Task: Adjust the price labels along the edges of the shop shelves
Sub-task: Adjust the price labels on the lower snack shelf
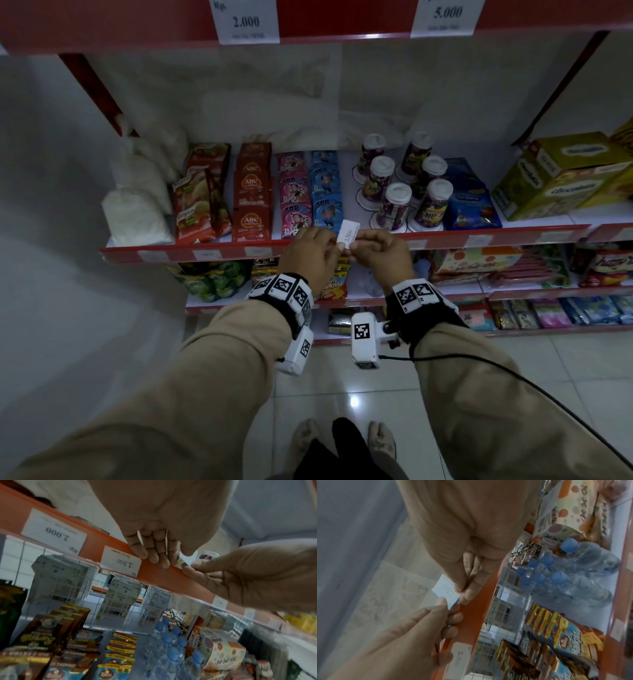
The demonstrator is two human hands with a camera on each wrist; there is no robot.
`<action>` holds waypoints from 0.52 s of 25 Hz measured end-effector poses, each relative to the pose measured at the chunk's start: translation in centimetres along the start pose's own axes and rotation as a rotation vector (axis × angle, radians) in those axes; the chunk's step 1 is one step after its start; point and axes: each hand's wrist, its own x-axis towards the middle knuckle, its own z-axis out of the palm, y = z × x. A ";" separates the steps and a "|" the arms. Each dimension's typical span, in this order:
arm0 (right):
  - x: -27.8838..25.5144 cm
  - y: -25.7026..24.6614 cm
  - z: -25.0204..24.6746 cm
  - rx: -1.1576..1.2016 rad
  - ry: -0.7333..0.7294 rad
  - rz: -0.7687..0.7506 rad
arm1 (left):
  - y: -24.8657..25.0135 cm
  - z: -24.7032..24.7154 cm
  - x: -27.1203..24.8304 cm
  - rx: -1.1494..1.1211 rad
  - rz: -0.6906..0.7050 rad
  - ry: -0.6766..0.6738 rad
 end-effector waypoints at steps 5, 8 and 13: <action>-0.3 0.3 0.3 -0.259 0.037 -0.110 | 0.0 0.2 0.1 0.048 -0.022 -0.009; -0.1 -0.6 0.2 -0.612 -0.004 -0.306 | -0.2 0.1 0.1 0.093 -0.004 -0.052; 1.0 -1.4 0.0 -0.401 -0.016 -0.144 | -0.3 -0.2 -0.1 -0.019 -0.010 -0.012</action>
